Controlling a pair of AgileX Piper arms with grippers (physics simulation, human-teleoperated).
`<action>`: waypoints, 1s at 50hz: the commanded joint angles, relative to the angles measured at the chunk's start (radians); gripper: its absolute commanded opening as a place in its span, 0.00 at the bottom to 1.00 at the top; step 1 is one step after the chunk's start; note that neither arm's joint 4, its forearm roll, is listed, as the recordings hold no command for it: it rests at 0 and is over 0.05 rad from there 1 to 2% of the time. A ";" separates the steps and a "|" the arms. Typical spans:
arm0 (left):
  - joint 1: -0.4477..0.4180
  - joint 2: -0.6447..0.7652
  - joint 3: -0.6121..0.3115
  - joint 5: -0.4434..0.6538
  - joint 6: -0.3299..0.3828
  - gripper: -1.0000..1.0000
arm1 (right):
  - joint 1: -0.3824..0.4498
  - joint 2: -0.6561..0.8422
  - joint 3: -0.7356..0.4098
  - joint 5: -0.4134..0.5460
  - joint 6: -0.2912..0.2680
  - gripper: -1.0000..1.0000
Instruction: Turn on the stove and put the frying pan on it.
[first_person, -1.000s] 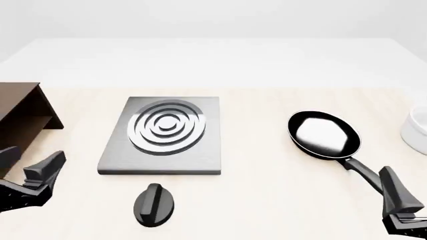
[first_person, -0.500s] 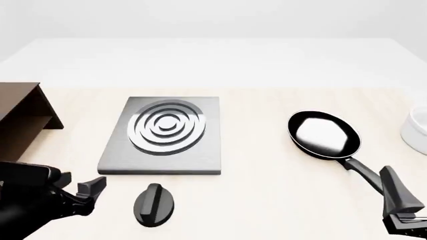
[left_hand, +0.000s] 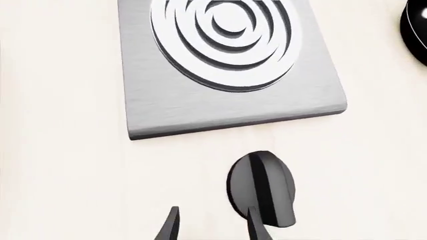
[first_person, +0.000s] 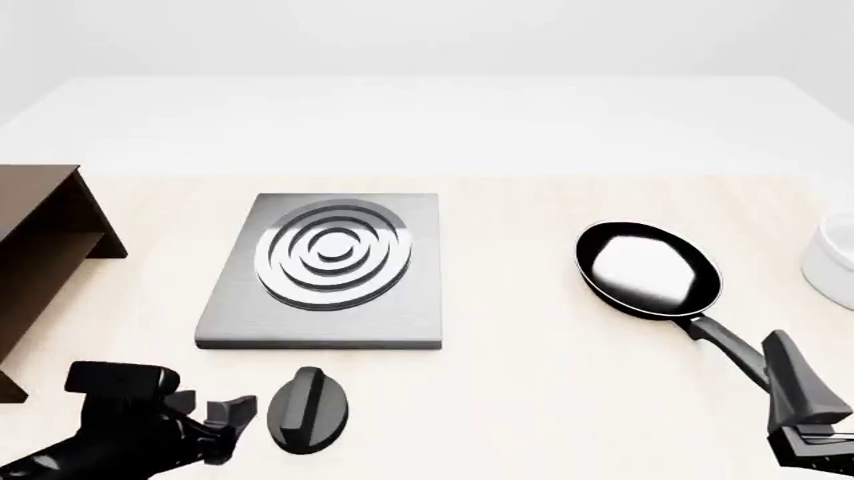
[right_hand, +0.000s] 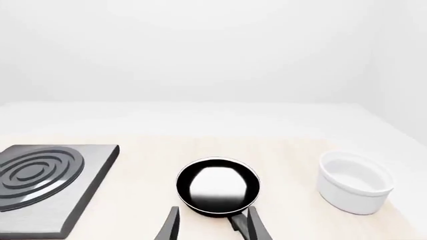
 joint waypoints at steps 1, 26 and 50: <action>-0.037 0.151 0.033 -0.154 -0.064 1.00 | -0.003 -0.002 0.000 0.001 0.004 1.00; -0.292 0.174 0.066 -0.319 -0.354 1.00 | -0.008 0.001 0.000 0.007 0.006 1.00; -0.160 -0.895 -0.275 0.791 -0.009 1.00 | -0.011 0.026 -0.005 -0.004 0.031 1.00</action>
